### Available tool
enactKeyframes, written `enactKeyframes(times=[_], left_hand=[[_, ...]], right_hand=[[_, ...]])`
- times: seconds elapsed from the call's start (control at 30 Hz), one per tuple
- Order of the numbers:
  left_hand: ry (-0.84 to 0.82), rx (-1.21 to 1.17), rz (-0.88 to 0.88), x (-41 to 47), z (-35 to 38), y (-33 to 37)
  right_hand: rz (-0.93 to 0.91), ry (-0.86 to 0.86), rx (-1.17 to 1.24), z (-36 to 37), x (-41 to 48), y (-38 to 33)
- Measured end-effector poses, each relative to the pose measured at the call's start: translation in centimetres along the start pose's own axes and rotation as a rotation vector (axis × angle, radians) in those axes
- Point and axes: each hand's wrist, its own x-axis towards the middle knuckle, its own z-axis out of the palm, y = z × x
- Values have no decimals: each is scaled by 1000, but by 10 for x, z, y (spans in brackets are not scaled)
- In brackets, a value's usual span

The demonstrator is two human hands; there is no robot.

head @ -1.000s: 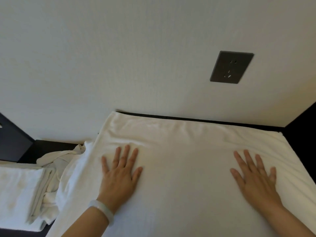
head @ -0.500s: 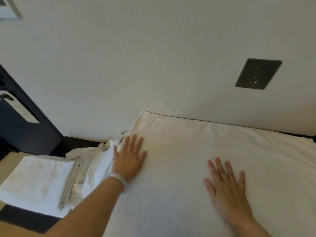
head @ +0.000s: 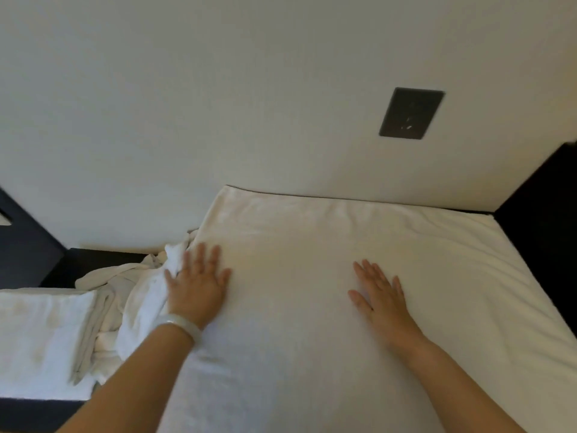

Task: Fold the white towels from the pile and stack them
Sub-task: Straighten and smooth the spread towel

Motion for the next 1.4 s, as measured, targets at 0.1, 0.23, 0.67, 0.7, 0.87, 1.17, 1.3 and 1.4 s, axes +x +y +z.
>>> enactKeyframes(times=[0.1, 0.23, 0.67, 0.7, 0.87, 1.17, 1.3, 1.4], left_hand=[[94, 9, 133, -26, 0, 19], [8, 2, 396, -75, 19, 60], [-26, 44, 252, 36, 25, 76], [-43, 45, 239, 50, 22, 79], [-22, 54, 238, 60, 2, 103], [58, 75, 542, -50, 42, 107], [55, 11, 143, -18, 25, 49], [10, -10, 178, -42, 21, 77]], right_hand=[[173, 151, 21, -12, -36, 36], [473, 58, -137, -20, -75, 93], [405, -35, -118, -35, 29, 143], [402, -57, -119, -40, 43, 143], [402, -40, -82, -59, 63, 125], [4, 93, -224, 4, -18, 68], [476, 61, -157, -37, -11, 116], [375, 135, -163, -29, -14, 62]])
